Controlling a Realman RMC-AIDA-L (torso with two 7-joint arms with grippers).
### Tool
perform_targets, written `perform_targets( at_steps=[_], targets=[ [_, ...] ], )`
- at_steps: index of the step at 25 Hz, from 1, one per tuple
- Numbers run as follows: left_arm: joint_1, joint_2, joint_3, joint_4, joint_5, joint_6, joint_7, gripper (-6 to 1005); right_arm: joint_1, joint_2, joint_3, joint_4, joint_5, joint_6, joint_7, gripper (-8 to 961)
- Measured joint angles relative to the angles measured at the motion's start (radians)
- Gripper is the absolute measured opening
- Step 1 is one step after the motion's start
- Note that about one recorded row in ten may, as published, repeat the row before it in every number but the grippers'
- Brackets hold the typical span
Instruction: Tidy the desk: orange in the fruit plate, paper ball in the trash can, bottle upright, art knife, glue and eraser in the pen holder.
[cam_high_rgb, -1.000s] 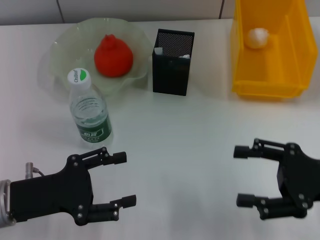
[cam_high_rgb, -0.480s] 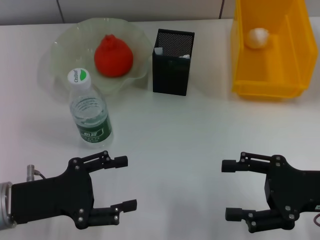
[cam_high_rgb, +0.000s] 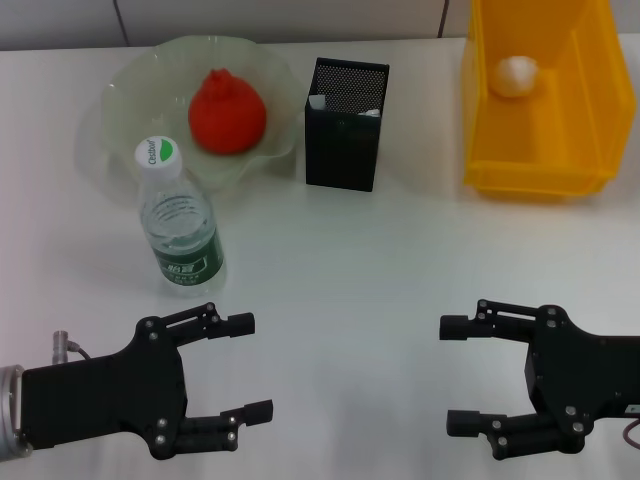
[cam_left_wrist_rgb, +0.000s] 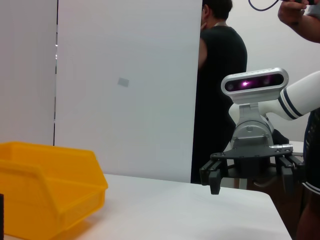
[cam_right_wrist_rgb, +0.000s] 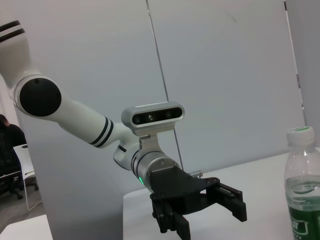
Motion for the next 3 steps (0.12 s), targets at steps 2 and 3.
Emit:
perform_targets(
  at_steps=[2,3],
  targets=[
    [0.001,0.0,0.0,0.0,0.0,0.0,0.0,813,0.0,0.0,0.0,0.0,0.0,0.0,0.0,841],
    [0.001,0.0,0.0,0.0,0.0,0.001,0.0,813,0.0,0.0,0.0,0.0,0.0,0.0,0.0,841]
  ],
)
